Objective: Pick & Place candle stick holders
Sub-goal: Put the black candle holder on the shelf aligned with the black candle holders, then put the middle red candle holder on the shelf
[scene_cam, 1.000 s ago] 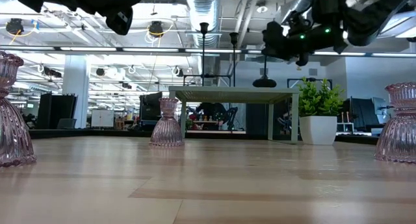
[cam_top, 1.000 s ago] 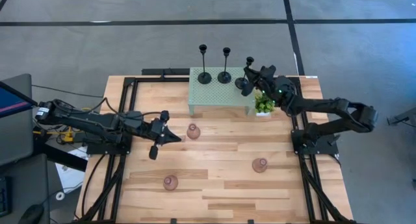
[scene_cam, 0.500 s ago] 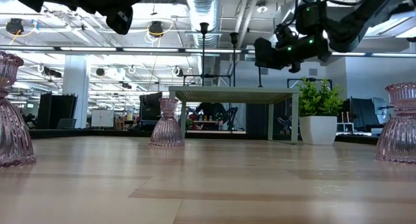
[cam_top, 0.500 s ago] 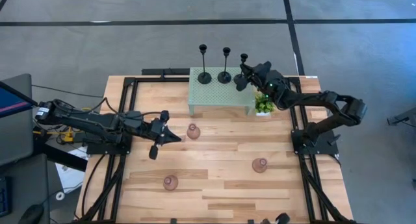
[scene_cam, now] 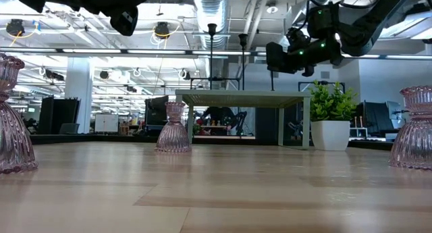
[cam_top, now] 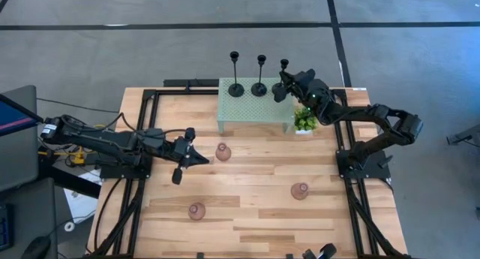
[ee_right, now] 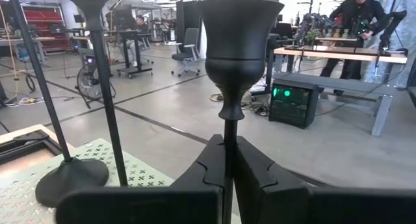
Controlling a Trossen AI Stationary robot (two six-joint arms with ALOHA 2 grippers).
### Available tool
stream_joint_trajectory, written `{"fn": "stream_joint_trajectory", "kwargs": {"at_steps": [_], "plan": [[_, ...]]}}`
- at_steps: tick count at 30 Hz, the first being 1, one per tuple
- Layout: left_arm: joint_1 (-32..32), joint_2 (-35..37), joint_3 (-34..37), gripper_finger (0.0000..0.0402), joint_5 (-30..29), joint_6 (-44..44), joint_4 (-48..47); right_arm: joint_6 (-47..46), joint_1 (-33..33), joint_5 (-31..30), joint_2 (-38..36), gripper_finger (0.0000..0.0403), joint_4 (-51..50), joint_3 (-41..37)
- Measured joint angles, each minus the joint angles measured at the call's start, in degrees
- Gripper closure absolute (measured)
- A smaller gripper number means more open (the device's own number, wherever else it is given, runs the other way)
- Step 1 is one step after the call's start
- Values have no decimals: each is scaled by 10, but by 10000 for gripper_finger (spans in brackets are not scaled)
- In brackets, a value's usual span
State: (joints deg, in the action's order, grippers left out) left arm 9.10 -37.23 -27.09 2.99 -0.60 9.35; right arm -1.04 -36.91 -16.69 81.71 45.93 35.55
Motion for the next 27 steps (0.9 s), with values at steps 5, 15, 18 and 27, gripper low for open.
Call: {"fn": "stream_joint_trajectory", "kwargs": {"at_steps": [5, 15, 18, 27], "plan": [[0, 0, 0, 396, 0, 0, -1, 1, 1, 8, 0, 394, -1, 0], [0, 0, 0, 396, 0, 0, -4, -33, 1, 18, 1, 319, -2, 0], [0, 0, 0, 397, 0, 0, -4, -34, 1, 22, 1, 305, -2, 0], [0, 0, 0, 394, 0, 0, -4, -35, 5, 79, -46, 227, -70, -1]]}}
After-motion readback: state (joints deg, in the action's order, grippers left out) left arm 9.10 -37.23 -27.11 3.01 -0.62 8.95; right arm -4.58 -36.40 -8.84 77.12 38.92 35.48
